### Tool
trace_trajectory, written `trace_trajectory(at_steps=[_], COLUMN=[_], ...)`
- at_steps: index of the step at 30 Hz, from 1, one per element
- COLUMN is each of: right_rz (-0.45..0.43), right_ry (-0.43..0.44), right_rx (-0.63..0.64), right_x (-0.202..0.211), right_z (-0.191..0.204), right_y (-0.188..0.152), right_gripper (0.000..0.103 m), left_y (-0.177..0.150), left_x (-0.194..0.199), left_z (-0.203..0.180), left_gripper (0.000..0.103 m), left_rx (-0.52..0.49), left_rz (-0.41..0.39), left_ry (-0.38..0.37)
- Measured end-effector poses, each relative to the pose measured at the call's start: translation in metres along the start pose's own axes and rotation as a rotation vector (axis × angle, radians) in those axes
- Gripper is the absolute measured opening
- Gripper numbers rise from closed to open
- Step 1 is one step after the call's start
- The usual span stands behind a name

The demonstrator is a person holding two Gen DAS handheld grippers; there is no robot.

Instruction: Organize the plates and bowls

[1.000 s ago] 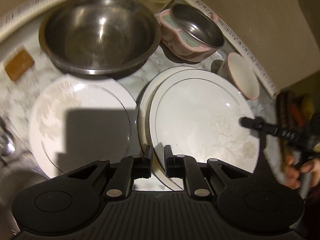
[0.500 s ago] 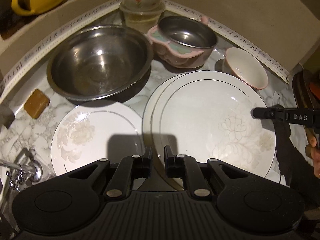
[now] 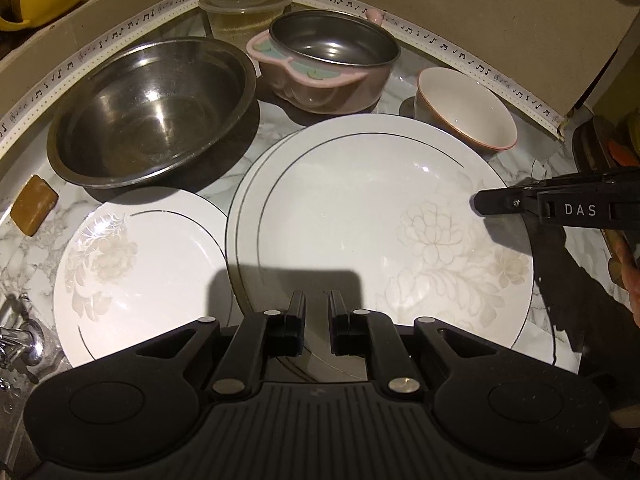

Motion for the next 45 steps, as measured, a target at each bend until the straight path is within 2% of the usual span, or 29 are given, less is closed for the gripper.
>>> trace_trajectory(at_steps=[15, 25, 30, 35, 40, 42, 44, 45], right_rz=[0.05, 0.083, 0.086, 0.059, 0.044, 0.038, 0.031, 0.026], right_ry=[-0.145, -0.193, -0.183, -0.126, -0.097, -0.096, -0.084, -0.081], right_rx=[0.13, 0.186, 0.182, 0.165, 0.186, 0.182, 0.178, 0.177], right_x=[-0.006, -0.009, -0.007, 0.004, 0.009, 0.01, 0.011, 0.012], right_z=[0.024, 0.032, 0.03, 0.027, 0.03, 0.029, 0.028, 0.028], right_y=[0.006, 0.008, 0.009, 0.009, 0.006, 0.006, 0.005, 0.005], right_gripper=[0.016, 0.017, 0.018, 0.023, 0.04, 0.045, 0.052, 0.056], left_y=[0.001, 0.001, -0.001, -0.005, -0.015, -0.019, -0.024, -0.025], left_x=[-0.004, -0.004, 0.0, 0.022, 0.038, 0.04, 0.043, 0.044], left_z=[0.001, 0.005, 0.007, 0.01, 0.013, 0.015, 0.016, 0.016], left_gripper=[0.011, 0.011, 0.011, 0.011, 0.011, 0.022, 0.049, 0.056], left_rx=[0.019, 0.039, 0.051, 0.096, 0.121, 0.143, 0.158, 0.157], left_rz=[0.004, 0.004, -0.014, -0.073, -0.102, -0.104, -0.125, -0.14], left_ry=[-0.015, -0.035, -0.029, -0.076, -0.059, -0.057, -0.031, -0.012])
Point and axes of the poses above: each gripper's, at about its wrist camera, not at the fingertips, and x roughly against the way its jaws point, z to its left, y to its top, the point moved 3 cm from there along -x, roughly the way its jaws point, and after that the axes turned 12 degrees about z, right-handed, at the moved point
